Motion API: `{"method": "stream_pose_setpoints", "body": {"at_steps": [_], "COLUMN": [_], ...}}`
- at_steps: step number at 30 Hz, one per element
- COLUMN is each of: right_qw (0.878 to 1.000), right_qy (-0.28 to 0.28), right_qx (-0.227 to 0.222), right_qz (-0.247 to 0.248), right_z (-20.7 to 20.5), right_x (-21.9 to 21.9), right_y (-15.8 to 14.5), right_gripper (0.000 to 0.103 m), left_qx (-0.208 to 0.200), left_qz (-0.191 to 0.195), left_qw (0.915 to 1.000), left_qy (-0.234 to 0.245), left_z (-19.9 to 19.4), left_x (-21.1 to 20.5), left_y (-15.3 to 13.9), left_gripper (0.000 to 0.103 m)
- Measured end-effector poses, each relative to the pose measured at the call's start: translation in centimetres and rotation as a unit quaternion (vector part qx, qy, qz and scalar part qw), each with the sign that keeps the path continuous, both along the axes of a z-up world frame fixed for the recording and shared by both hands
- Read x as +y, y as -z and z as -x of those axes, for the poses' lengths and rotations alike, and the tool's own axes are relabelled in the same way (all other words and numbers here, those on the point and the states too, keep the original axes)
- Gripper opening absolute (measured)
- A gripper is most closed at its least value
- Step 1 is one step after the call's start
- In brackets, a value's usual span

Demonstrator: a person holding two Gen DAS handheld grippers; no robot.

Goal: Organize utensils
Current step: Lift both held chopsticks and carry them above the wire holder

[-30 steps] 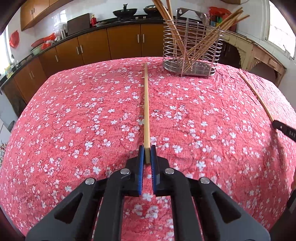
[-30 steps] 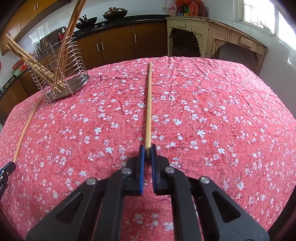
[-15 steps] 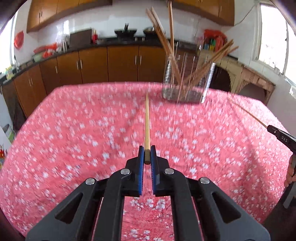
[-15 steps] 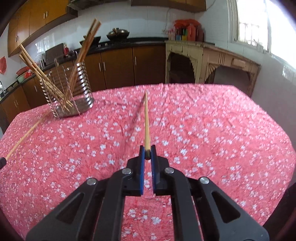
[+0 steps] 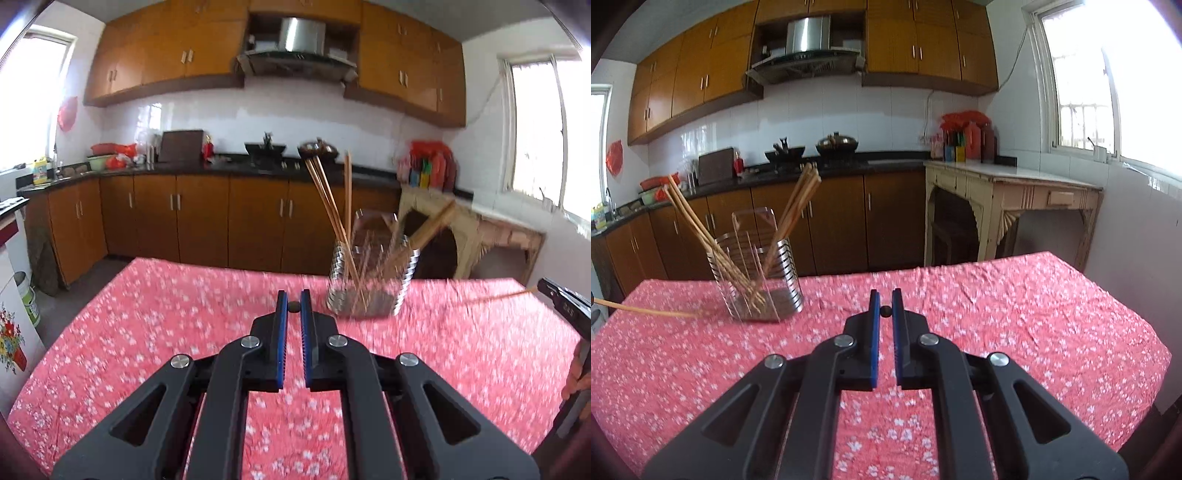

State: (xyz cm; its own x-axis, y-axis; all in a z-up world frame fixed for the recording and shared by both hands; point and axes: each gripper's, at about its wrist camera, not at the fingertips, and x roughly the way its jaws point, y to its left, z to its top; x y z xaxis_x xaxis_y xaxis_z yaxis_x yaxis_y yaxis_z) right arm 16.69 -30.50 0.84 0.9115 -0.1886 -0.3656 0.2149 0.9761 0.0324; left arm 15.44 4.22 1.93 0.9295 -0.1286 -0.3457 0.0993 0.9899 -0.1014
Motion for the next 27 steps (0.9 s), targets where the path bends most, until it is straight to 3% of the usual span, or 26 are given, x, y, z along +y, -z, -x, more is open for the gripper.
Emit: {"method": "stream_pose_setpoints", "body": {"at_steps": [14,27], "right_qw": [0.995,0.989], "right_qy": [-0.034,-0.087], "right_qx": [-0.087,-0.103], "right_qz": [-0.02,-0.054], "right_z": [0.6,1.1], "right_x": [0.8,2.4], "right_y": [-6.6,-9.3], "right_gripper": [0.007,0.007], "left_qx": [-0.08,-0.103], "left_qz": [0.028,0.042], "left_qw": [0.9962,0.9938], "left_qy": [-0.016,0.008], "left_z": [-0.1,0.2], "left_x": [0.6,-0.5], "left_y": [-5.7,-7.4], "left_gripper": [0.007,0.007]}}
